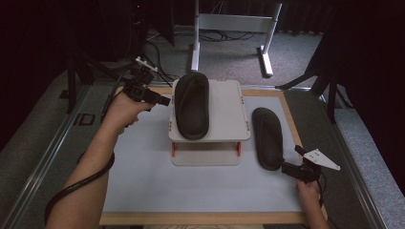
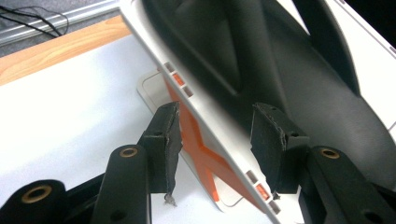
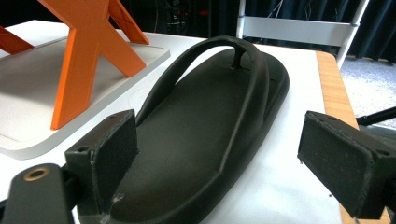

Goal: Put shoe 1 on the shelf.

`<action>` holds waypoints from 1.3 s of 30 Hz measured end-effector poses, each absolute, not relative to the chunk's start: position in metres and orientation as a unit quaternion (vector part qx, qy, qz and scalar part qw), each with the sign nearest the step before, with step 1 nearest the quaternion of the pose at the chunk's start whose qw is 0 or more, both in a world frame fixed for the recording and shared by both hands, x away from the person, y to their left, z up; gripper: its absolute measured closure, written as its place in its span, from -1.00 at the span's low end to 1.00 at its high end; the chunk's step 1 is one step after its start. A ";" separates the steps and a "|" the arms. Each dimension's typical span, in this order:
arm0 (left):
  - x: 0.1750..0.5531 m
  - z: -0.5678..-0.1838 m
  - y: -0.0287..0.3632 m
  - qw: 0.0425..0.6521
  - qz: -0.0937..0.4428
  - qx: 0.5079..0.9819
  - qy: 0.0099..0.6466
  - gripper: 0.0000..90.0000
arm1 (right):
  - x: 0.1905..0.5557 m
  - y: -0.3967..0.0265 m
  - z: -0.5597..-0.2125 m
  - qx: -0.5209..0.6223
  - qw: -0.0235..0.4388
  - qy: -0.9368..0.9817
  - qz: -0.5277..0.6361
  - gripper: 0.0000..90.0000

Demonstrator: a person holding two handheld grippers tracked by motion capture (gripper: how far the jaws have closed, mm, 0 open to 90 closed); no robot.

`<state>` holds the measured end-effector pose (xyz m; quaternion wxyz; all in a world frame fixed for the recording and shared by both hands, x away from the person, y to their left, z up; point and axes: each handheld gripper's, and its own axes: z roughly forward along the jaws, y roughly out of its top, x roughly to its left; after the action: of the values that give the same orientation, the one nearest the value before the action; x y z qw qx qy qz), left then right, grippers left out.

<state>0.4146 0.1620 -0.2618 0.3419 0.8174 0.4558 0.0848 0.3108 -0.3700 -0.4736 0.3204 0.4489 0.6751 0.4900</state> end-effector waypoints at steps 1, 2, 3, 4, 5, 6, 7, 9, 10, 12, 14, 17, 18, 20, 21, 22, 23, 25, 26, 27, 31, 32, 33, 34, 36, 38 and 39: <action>0.415 -0.262 0.162 0.342 0.085 0.817 0.456 0.16 | 0.311 -0.370 -0.474 0.449 0.320 0.675 0.490 -0.75; 0.411 -0.267 0.166 0.349 0.084 0.816 0.453 0.16 | 0.311 -0.370 -0.474 0.448 0.320 0.675 0.491 -0.75; 0.410 -0.269 0.168 0.351 0.084 0.814 0.455 0.16 | 0.311 -0.370 -0.474 0.448 0.321 0.676 0.489 -0.75; 0.408 -0.271 0.170 0.354 0.083 0.813 0.455 0.16 | 0.311 -0.370 -0.474 0.448 0.320 0.677 0.489 -0.75; 0.406 -0.274 0.173 0.359 0.085 0.810 0.456 0.16 | 0.311 -0.369 -0.474 0.448 0.320 0.677 0.489 -0.75; 0.404 -0.276 0.176 0.366 0.084 0.807 0.456 0.16 | 0.311 -0.369 -0.474 0.448 0.320 0.676 0.489 -0.75; 0.404 -0.276 0.176 0.366 0.084 0.807 0.456 0.16 | 0.311 -0.369 -0.474 0.448 0.320 0.676 0.489 -0.75; 0.398 -0.287 0.185 0.371 0.089 0.804 0.456 0.16 | 0.311 -0.370 -0.474 0.448 0.319 0.678 0.487 -0.75; 0.395 -0.290 0.187 0.371 0.096 0.802 0.457 0.16 | 0.311 -0.369 -0.474 0.448 0.319 0.679 0.486 -0.75; 0.392 -0.295 0.191 0.379 0.093 0.801 0.453 0.16 | 0.312 -0.369 -0.474 0.448 0.320 0.681 0.483 -0.75; 0.387 -0.301 0.198 0.393 0.092 0.794 0.455 0.16 | 0.312 -0.369 -0.474 0.448 0.320 0.681 0.484 -0.75; 0.383 -0.309 0.204 0.397 0.098 0.788 0.460 0.16 | 0.311 -0.369 -0.474 0.449 0.319 0.680 0.485 -0.75; 0.382 -0.313 0.207 0.395 0.097 0.787 0.464 0.16 | 0.311 -0.369 -0.474 0.449 0.318 0.680 0.485 -0.75; 0.377 -0.322 0.213 0.405 0.097 0.782 0.464 0.16 | 0.311 -0.369 -0.474 0.448 0.318 0.680 0.485 -0.75; 0.376 -0.326 0.216 0.410 0.097 0.776 0.468 0.16 | 0.311 -0.369 -0.474 0.448 0.318 0.681 0.485 -0.75; 0.374 -0.329 0.219 0.417 0.102 0.772 0.469 0.16 | 0.311 -0.369 -0.474 0.447 0.318 0.681 0.485 -0.75; 0.372 -0.333 0.221 0.418 0.107 0.771 0.469 0.16 | 0.311 -0.369 -0.474 0.448 0.318 0.680 0.486 -0.75; 0.371 -0.338 0.223 0.418 0.106 0.770 0.471 0.16 | 0.311 -0.369 -0.474 0.448 0.317 0.680 0.486 -0.75; 0.367 -0.347 0.227 0.422 0.111 0.769 0.467 0.16 | 0.311 -0.369 -0.474 0.448 0.317 0.680 0.486 -0.75; 0.366 -0.350 0.228 0.421 0.111 0.770 0.467 0.16 | 0.312 -0.369 -0.474 0.447 0.317 0.681 0.486 -0.75; 0.359 -0.370 0.232 0.429 0.126 0.765 0.463 0.11 | 0.312 -0.369 -0.474 0.447 0.317 0.681 0.486 -0.75; 0.358 -0.374 0.233 0.435 0.130 0.763 0.461 0.11 | 0.312 -0.369 -0.474 0.448 0.317 0.680 0.487 -0.75; 0.356 -0.378 0.234 0.439 0.132 0.760 0.461 0.11 | 0.312 -0.369 -0.474 0.447 0.315 0.680 0.488 -0.75; 0.354 -0.382 0.235 0.442 0.142 0.757 0.459 0.11 | 0.312 -0.369 -0.474 0.447 0.316 0.680 0.488 -0.75; 0.350 -0.389 0.238 0.455 0.142 0.752 0.455 0.11 | 0.312 -0.369 -0.474 0.448 0.315 0.679 0.490 -0.75; 0.347 -0.397 0.239 0.454 0.161 0.750 0.453 0.12 | 0.312 -0.370 -0.474 0.448 0.316 0.677 0.491 -0.75; 0.345 -0.401 0.240 0.456 0.163 0.749 0.452 0.11 | 0.312 -0.370 -0.474 0.448 0.315 0.677 0.492 -0.75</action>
<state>0.3448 0.2400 -0.4013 0.4562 0.7492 0.4516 0.1631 0.3118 -0.3698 -0.4742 0.3146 0.4482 0.6767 0.4921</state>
